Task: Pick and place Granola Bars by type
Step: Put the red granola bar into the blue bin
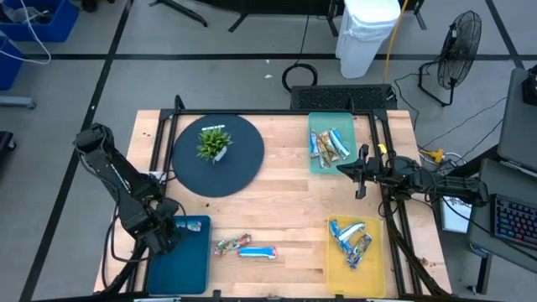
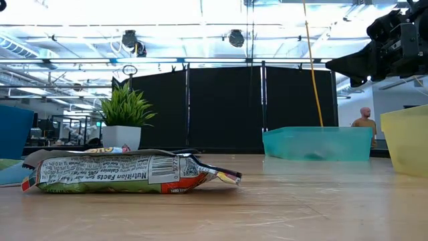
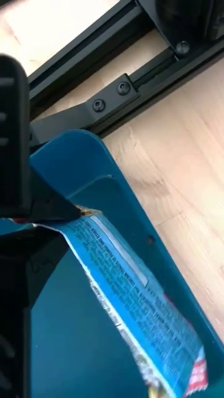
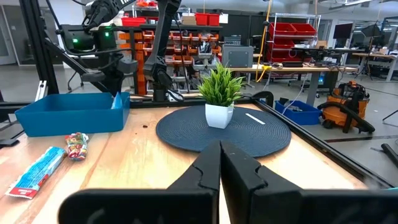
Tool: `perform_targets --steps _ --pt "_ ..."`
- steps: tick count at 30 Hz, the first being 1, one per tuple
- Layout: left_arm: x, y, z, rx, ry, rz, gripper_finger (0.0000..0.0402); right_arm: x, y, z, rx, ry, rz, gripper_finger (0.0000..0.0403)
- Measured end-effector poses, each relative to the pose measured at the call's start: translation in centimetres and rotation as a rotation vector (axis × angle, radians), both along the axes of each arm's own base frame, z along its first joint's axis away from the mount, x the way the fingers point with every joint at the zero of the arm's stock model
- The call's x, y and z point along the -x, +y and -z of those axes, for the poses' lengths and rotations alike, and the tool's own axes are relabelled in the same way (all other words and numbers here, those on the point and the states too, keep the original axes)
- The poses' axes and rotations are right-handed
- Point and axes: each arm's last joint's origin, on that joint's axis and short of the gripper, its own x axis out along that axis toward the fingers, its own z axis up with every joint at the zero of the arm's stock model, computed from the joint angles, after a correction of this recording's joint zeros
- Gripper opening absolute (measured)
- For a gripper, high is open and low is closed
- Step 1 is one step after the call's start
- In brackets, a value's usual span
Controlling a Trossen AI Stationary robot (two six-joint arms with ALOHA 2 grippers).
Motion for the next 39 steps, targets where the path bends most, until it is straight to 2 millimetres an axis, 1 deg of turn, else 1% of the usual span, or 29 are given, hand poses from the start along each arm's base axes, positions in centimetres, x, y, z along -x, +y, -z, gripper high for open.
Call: perform_targets --steps 3,5,12,15,18,21,24,26,29,32,34,35,37,39 --pt "0.0 0.0 0.0 0.000 -0.001 0.000 0.0038 0.0 0.0 0.0 0.000 0.000 0.000 0.0004" --pt "0.0 0.0 0.0 -0.002 -0.003 0.000 0.0039 0.0 0.0 0.0 0.000 0.000 0.000 0.0004" --pt "-0.1 0.1 0.0 -0.026 -0.038 0.042 0.0006 0.0 0.0 0.0 0.000 0.000 0.000 0.0004" --pt "-0.2 0.1 0.0 -0.044 -0.069 0.110 0.0005 0.0 0.0 0.0 0.000 0.000 0.000 0.0004" --pt "-0.4 0.3 -0.2 -0.097 -0.136 0.250 0.0021 0.0 0.0 0.0 0.000 0.000 0.000 0.0004" --pt "-0.7 0.5 -0.6 -0.158 -0.251 0.304 0.0029 0.0 0.0 0.0 0.000 0.000 0.000 0.0004" --pt "-1.1 0.2 -1.1 -0.153 -0.367 0.358 0.0016 0.0 0.0 0.0 0.000 0.000 0.000 0.0004" --pt "-1.5 -0.2 -1.8 -0.151 -0.448 0.410 0.0005 0.0 0.0 0.0 0.000 0.000 0.000 0.0004" --pt "-2.6 -1.1 -3.2 -0.209 -0.618 0.536 0.0010 0.0 0.0 0.0 0.000 0.000 0.000 0.0004" --pt "-4.3 -2.5 -4.8 -0.393 -0.882 0.716 0.0015 0.0 0.0 0.0 0.000 0.000 0.000 0.0004" --pt "-5.6 -3.6 -5.5 -0.503 -1.043 0.803 0.0014 0.0 0.0 0.0 0.000 0.000 0.000 0.0004" --pt "-6.2 -3.9 -5.7 -0.525 -1.087 0.871 0.0013 0.0 0.0 0.0 0.000 0.000 0.000 0.0004" --pt "-7.8 -4.2 -5.9 -0.485 -1.162 0.999 0.0011 0.0 0.0 0.0 0.000 0.000 0.000 0.0004" --pt "-9.5 -4.0 -5.7 -0.436 -1.203 1.024 0.0012 0.0 0.0 0.0 0.000 0.000 0.000 0.0004"
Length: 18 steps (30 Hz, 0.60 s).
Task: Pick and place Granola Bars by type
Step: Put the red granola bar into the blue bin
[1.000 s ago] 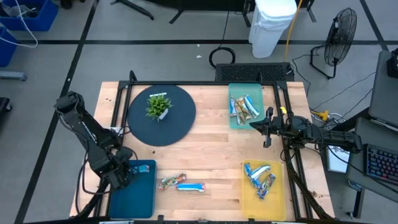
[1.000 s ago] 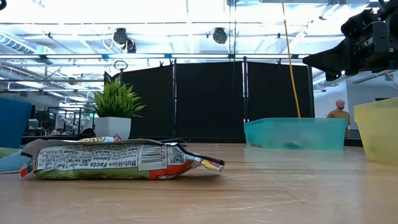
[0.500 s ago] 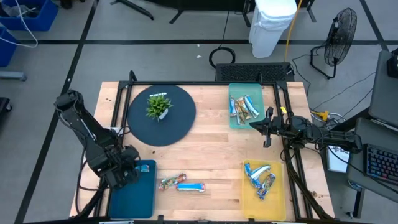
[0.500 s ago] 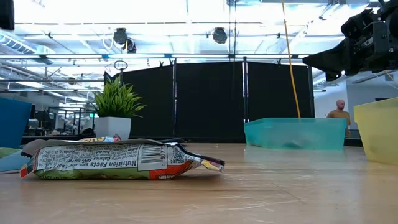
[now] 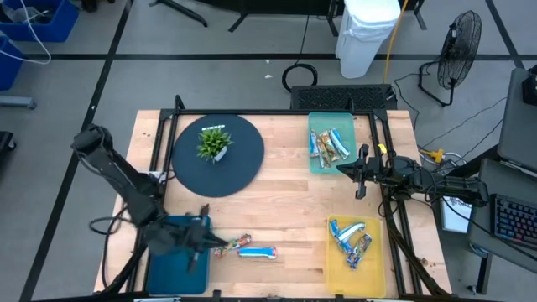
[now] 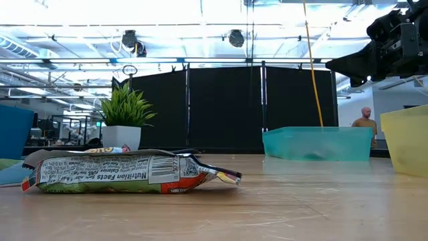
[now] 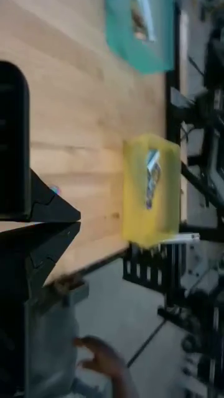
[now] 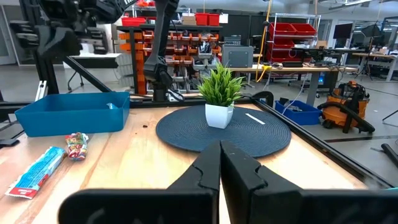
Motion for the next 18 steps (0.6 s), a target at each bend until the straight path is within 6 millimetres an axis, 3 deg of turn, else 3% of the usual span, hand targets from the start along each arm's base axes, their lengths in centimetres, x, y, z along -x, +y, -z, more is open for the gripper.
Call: perform_targets --steps 4,8,14,18 --pt "-2.7 1.1 0.7 0.032 0.069 -0.074 0.0041 0.0 0.0 0.0 0.000 0.000 0.000 0.0004" --pt "-5.2 1.8 1.2 -0.003 0.155 -0.066 0.0106 0.0 0.0 0.0 0.000 0.000 0.000 0.0004" --pt "-8.4 1.2 2.1 -0.120 0.244 -0.011 0.0215 0.0 0.0 0.0 0.000 0.000 0.000 0.0004" --pt "-10.3 0.4 4.1 -0.170 0.355 0.040 0.0249 0.0 0.0 0.0 0.000 0.000 0.000 0.0004"
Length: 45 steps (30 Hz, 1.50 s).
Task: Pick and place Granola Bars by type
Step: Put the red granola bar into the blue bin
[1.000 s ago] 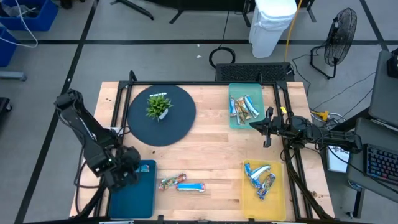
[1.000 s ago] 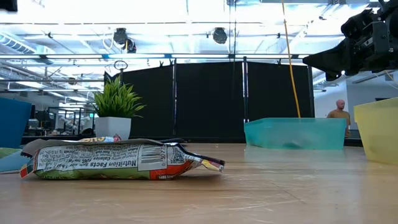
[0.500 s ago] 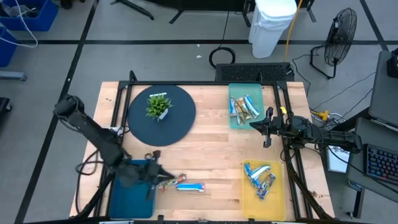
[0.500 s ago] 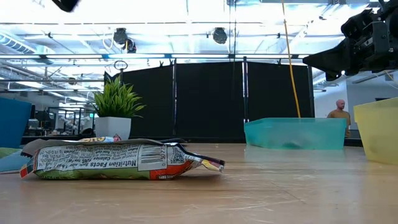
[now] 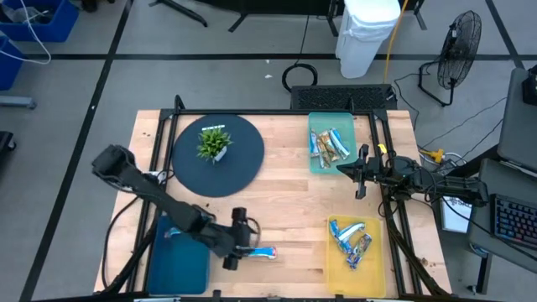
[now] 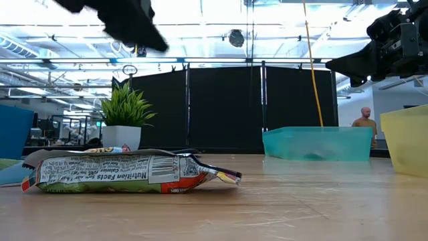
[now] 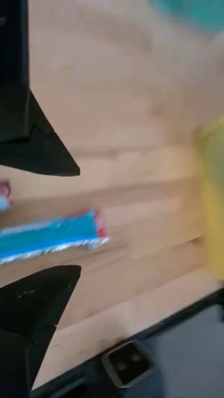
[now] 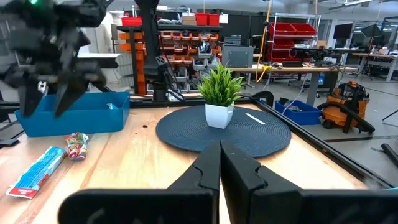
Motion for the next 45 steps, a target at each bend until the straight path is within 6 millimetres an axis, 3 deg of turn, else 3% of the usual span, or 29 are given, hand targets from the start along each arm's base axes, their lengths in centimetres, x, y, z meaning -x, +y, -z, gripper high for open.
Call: perform_targets --steps 10,17,25,45 --pt "-3.6 -2.5 4.0 -0.017 0.218 0.050 0.0255 0.0 0.0 0.0 0.000 0.000 0.000 0.0004" --pt "-4.1 -1.8 6.0 -0.054 0.330 -0.001 0.0255 0.0 0.0 0.0 0.000 0.000 0.000 0.0004" --pt "-4.0 -0.5 6.7 0.058 0.455 -0.092 0.0255 0.0 0.0 0.0 0.000 0.000 0.000 0.0004" --pt "-4.1 -0.5 6.7 0.056 0.453 -0.088 0.0255 0.0 0.0 0.0 0.000 0.000 0.000 0.0004"
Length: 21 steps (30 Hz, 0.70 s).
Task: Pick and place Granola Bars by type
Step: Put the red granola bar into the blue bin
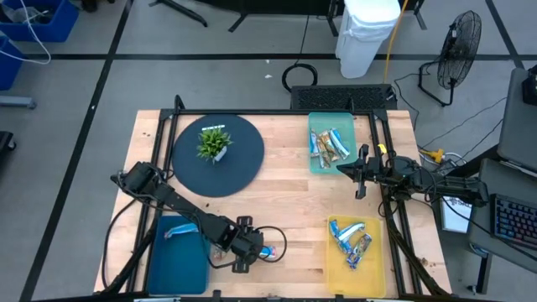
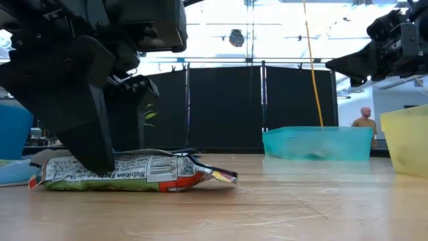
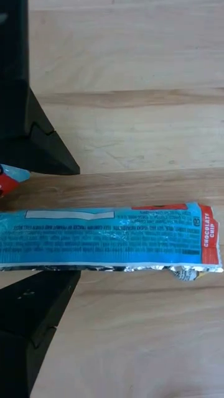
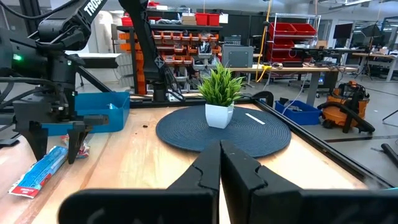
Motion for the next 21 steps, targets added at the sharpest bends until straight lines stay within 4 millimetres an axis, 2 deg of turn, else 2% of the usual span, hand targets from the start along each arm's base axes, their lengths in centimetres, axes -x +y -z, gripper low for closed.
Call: perform_targets --steps 8,11,14,21 --pt "0.01 0.00 0.01 0.005 0.003 0.000 0.0255 0.00 0.00 0.00 0.000 0.000 0.000 0.0004" --pt "0.04 -0.05 0.03 0.024 0.014 0.006 0.0240 0.00 0.00 0.00 0.000 0.000 0.000 0.0004" --pt "0.05 -0.07 0.03 0.027 0.016 0.012 0.0200 0.00 0.00 0.00 0.000 0.000 0.000 0.0004" --pt "-0.04 0.10 0.03 0.024 0.015 0.018 0.0076 0.00 0.00 0.00 0.000 0.000 0.000 0.0004"
